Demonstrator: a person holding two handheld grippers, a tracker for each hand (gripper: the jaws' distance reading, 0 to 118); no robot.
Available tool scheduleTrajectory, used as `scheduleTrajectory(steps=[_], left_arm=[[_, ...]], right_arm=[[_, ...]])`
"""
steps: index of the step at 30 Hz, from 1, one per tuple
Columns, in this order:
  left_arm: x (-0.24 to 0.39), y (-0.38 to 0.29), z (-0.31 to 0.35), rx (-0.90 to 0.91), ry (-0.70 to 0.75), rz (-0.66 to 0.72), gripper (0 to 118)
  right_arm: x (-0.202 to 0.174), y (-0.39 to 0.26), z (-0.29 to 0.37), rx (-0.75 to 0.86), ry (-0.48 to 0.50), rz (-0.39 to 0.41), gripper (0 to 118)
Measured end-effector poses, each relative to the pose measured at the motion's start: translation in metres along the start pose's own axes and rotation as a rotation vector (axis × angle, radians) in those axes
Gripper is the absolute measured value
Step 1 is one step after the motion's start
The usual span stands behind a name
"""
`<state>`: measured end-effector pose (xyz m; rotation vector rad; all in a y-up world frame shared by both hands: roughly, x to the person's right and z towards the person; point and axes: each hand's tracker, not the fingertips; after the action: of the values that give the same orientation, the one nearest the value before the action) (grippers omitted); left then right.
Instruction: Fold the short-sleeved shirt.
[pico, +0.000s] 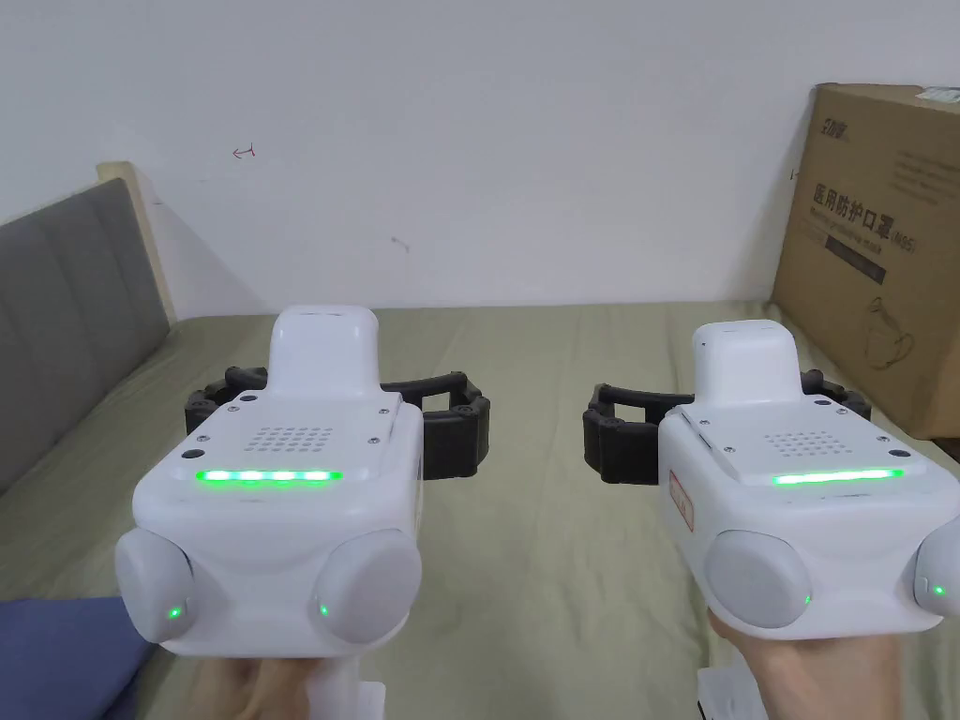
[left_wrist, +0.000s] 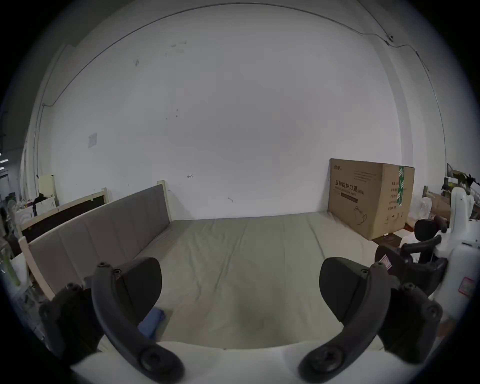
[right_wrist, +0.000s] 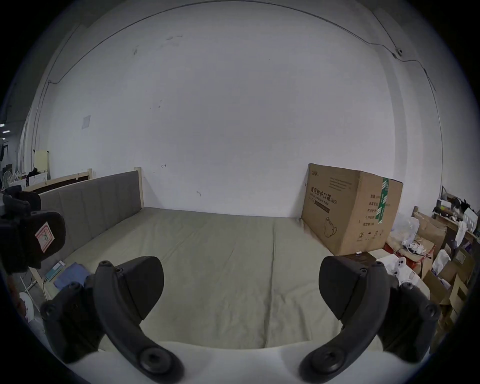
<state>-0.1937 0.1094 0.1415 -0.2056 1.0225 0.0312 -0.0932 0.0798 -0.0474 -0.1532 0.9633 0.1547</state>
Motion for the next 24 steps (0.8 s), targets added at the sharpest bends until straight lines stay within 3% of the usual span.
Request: scheduleTrajectory(steps=[16,24], left_arm=[[0.0,0.006,0.006,-0.015,-0.019,0.055,118],[0.002,0.004,0.007,-0.016,0.005,0.019,118]], right_arm=[[0.014,-0.003,0.001,-0.012,-0.047,-0.029,117],[0.013,-0.004,0.002,-0.014,-0.043,-0.028,117]])
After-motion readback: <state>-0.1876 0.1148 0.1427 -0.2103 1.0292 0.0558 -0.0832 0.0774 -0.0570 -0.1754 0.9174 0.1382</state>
